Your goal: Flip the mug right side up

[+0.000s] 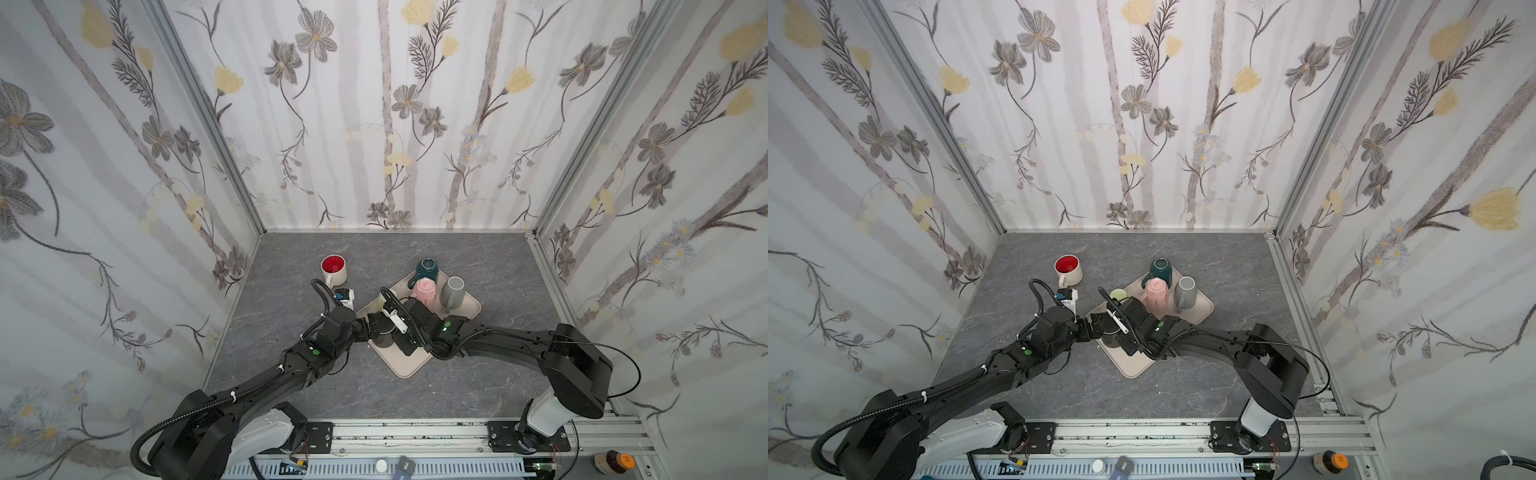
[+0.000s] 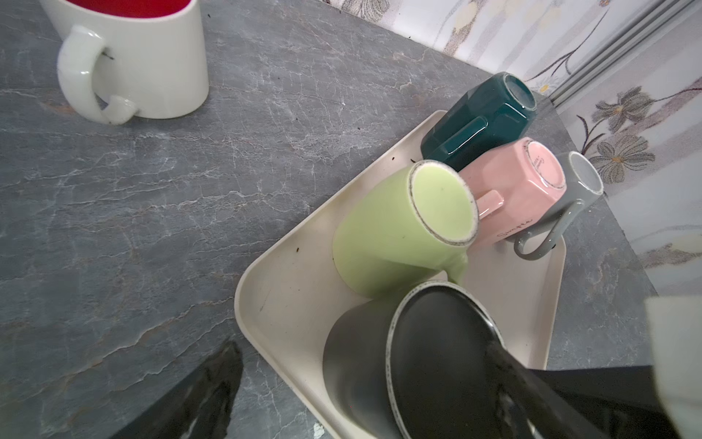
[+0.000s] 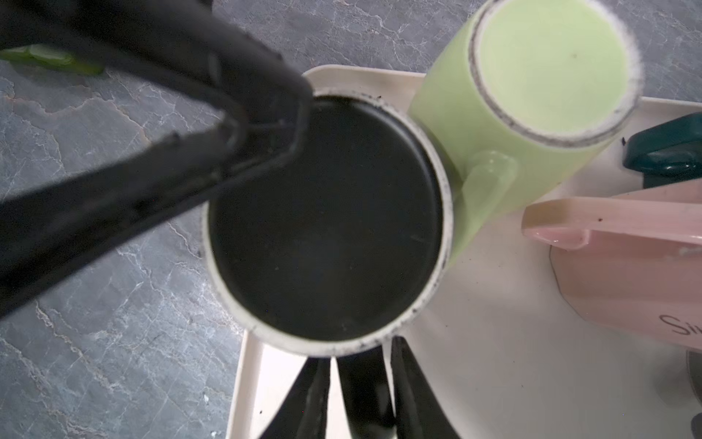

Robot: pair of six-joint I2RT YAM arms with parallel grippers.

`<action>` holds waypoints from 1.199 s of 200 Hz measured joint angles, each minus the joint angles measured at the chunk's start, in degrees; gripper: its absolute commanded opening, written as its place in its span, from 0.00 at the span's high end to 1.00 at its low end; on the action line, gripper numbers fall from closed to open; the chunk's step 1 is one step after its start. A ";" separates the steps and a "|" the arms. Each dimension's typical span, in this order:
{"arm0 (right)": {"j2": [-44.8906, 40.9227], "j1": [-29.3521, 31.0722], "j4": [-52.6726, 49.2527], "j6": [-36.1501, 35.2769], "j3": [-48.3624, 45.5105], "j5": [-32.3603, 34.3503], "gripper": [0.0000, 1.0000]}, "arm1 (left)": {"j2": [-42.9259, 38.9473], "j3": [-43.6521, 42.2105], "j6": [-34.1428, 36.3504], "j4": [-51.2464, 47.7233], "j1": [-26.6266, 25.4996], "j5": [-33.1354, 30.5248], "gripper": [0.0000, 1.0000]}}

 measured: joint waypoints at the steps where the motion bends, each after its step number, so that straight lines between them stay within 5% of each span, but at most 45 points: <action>1: 0.02 0.00 0.00 0.00 0.00 0.00 0.73 | 0.00 0.00 0.00 0.00 0.00 0.00 0.00; 149: 2.51 -0.28 -2.25 4.57 2.91 0.26 0.89 | 0.66 0.00 -1.14 -0.13 0.00 -0.39 0.00; 240: -2.97 -0.22 -4.09 10.14 0.66 1.16 0.99 | 0.70 0.02 -1.55 -0.11 0.00 -0.37 0.00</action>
